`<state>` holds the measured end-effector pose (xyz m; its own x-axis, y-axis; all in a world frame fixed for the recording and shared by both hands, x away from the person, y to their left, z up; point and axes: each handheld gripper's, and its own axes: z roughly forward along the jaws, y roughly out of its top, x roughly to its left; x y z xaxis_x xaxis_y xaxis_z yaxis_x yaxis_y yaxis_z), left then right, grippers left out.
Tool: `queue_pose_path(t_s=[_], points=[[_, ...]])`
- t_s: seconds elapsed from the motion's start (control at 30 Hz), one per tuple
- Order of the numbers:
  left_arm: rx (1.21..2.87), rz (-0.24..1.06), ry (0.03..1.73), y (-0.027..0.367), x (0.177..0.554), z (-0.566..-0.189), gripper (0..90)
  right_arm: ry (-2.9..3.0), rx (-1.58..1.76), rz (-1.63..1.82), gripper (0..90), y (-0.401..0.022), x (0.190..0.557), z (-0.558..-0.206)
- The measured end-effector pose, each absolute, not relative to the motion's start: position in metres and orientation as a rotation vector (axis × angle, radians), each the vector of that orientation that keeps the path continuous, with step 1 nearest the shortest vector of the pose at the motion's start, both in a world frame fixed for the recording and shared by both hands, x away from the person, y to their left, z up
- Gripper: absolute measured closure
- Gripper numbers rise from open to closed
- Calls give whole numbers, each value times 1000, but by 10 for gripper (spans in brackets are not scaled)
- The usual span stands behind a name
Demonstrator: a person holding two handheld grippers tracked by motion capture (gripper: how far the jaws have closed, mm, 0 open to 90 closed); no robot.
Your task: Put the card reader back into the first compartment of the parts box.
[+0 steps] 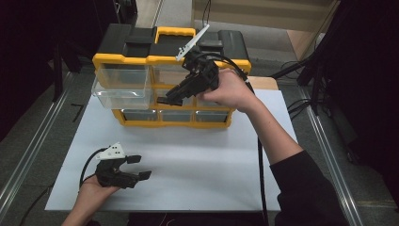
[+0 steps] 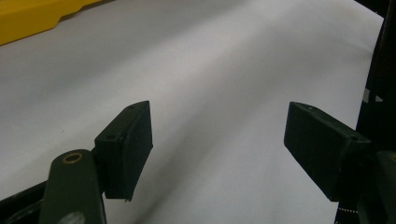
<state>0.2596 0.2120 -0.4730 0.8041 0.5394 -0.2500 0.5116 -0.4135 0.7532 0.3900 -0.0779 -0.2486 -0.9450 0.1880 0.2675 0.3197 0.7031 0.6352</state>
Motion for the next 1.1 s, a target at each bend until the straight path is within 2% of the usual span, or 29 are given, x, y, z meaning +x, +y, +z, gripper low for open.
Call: queue_pose_path(t_s=[0.77, 1.1], points=[[2079, 49, 763, 212, 259, -472, 251, -2736, -381, -1138, 710, -60, 393, -200], [2079, 44, 767, 213, 259, -473, 251, -2764, -401, -1136, 709, -33, 408, -192]])
